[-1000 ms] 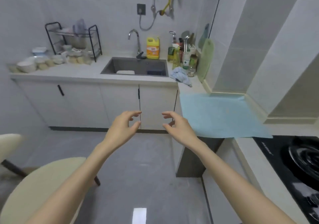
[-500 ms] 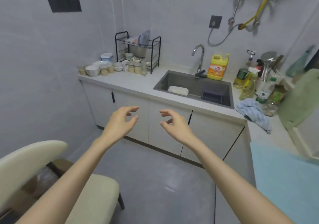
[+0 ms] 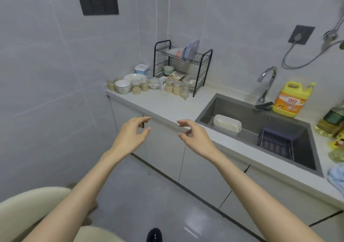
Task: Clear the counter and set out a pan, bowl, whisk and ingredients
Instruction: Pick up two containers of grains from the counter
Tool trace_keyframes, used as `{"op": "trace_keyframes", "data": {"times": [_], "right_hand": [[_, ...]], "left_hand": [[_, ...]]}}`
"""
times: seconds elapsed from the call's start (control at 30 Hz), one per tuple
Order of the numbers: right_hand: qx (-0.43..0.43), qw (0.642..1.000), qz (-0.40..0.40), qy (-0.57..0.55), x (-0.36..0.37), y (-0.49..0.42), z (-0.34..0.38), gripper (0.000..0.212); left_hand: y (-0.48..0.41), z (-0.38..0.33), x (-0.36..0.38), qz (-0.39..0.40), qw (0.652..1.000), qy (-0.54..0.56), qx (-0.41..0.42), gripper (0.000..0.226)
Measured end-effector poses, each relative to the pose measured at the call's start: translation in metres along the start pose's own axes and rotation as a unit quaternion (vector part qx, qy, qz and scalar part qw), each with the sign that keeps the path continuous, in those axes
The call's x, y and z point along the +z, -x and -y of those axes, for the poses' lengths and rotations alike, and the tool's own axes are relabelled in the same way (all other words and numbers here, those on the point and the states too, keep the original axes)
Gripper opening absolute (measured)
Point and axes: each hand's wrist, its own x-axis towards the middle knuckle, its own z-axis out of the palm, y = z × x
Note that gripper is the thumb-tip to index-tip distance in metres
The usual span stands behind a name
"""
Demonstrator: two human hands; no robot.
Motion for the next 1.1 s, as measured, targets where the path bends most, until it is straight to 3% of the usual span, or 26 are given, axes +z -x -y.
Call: {"op": "trace_keyframes", "data": {"times": [0.37,0.87,1.1], "right_hand": [[0.009,1.000,0.030,-0.004,0.045,-0.227,-0.026,0.043],[-0.019,0.995,0.092,0.016,0.126,-0.497,-0.074,0.047],[-0.027,0.993,0.111,0.039,0.172,-0.629,-0.101,0.054]], "left_hand": [[-0.212,0.097,-0.006,-0.003,1.000,-0.002,-0.011,0.042],[-0.427,0.228,0.013,0.006,0.996,-0.030,-0.087,0.050],[-0.530,0.283,0.024,0.050,0.989,-0.073,-0.116,0.055]]}}
